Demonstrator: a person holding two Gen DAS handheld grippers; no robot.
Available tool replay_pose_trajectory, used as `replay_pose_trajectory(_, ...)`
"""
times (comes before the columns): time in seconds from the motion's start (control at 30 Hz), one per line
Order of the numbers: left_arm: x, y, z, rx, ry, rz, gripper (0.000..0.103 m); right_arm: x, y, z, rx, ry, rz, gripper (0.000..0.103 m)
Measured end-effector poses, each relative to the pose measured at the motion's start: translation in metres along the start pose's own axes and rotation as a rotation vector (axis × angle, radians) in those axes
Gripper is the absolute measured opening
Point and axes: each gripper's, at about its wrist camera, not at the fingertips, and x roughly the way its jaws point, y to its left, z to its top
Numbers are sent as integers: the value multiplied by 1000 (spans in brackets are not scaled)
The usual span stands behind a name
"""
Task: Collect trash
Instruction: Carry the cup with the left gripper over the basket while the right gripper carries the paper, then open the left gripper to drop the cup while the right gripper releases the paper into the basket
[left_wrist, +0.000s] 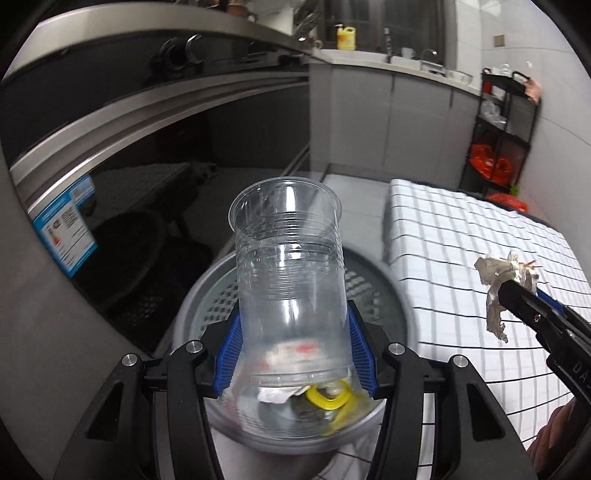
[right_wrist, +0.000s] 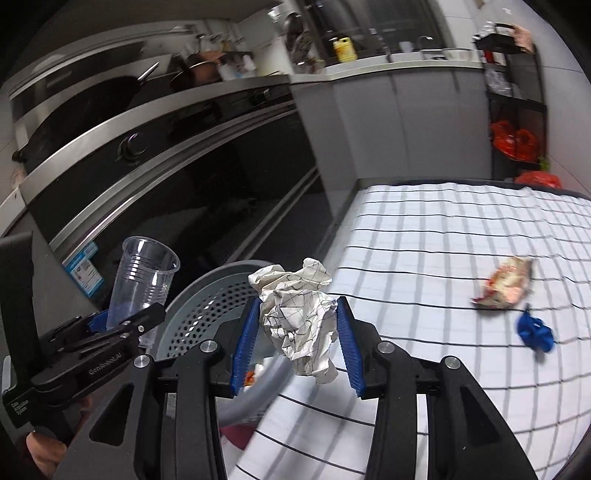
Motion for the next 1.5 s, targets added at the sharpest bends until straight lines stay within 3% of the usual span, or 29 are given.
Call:
replay_pose_trajectory(0.33,14,31,-15,-29,54,58,51,45,35,4,-53,83,66,41)
replay_pose_trajectory(0.93,29,44,-26,-66,113,46,55,76,57,-2,-94,162,116,43)
replay_pose_trajectory(1.07,29,44,-25,-69,110,52,59,76,59,-1,-105,160,118,48)
replay_pose_trajectory(1.23,28,47,-25,-78,106,53,72,73,55,0,-79,147,131,70)
replay_pose_trajectory(1.5,26,48,-23,-78,102,57,73,69,52,0,-74,147,125,70)
